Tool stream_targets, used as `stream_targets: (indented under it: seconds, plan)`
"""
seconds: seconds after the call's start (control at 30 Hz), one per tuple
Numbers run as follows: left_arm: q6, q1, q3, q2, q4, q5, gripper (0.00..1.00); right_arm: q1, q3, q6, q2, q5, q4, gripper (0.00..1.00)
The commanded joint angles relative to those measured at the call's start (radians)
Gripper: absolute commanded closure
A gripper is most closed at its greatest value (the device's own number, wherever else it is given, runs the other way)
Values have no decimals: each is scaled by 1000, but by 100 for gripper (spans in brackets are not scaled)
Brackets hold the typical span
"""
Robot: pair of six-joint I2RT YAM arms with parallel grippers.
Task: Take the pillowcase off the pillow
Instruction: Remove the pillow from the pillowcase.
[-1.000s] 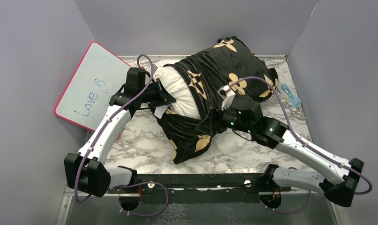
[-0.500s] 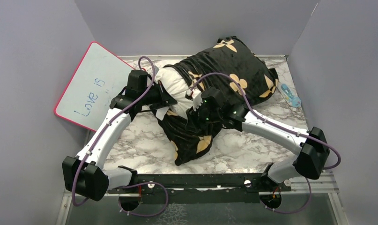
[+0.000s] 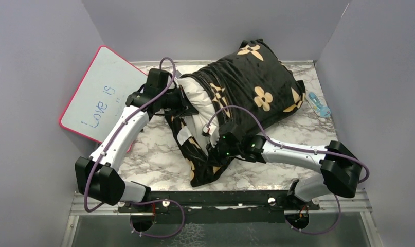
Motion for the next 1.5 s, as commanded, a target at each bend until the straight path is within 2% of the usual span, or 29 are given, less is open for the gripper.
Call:
stream_targets:
  seconds: [0.0,0.13,0.23,0.27,0.33,0.4,0.47,0.53,0.77,0.87,1.07,1.3,1.33,1.4,1.43,1.47]
  plan:
    - [-41,97,222,-1,284,0,100,69,-156,190,-7,16,-148,87]
    - [-39,165,256,3,268,31,100,69,-223,259,-59,97,-66,88]
    - [-5,177,208,-12,260,74,100,69,-223,305,-62,129,-14,89]
    - [12,177,167,-24,260,102,89,69,-219,318,-64,131,11,89]
    - [48,177,35,-61,254,146,52,69,-207,359,-73,152,60,90]
    - [78,177,-94,-126,247,150,27,69,-189,385,-74,180,112,91]
    - [98,176,-206,-210,231,122,15,68,-165,410,-63,188,147,91]
    - [98,175,-300,-295,224,108,10,67,-138,432,-43,182,194,91]
    - [7,163,-463,-545,199,88,8,68,-95,479,29,159,270,92]
    - [-17,154,-522,-587,198,80,7,68,-97,482,26,152,279,92]
    - [2,92,-553,-527,223,1,7,68,-123,488,-12,149,293,92]
    - [-41,-75,-533,-359,407,-134,12,68,-166,494,-59,130,340,92]
    - [-41,-91,-528,-332,425,-160,16,69,-172,488,-68,123,351,92]
    - [-42,-101,-520,-282,464,-173,32,69,-190,481,-88,110,375,92]
    - [-44,-104,-514,-259,480,-171,41,69,-199,475,-102,107,383,91]
    - [-45,-105,-506,-239,492,-174,57,68,-208,465,-113,100,391,91]
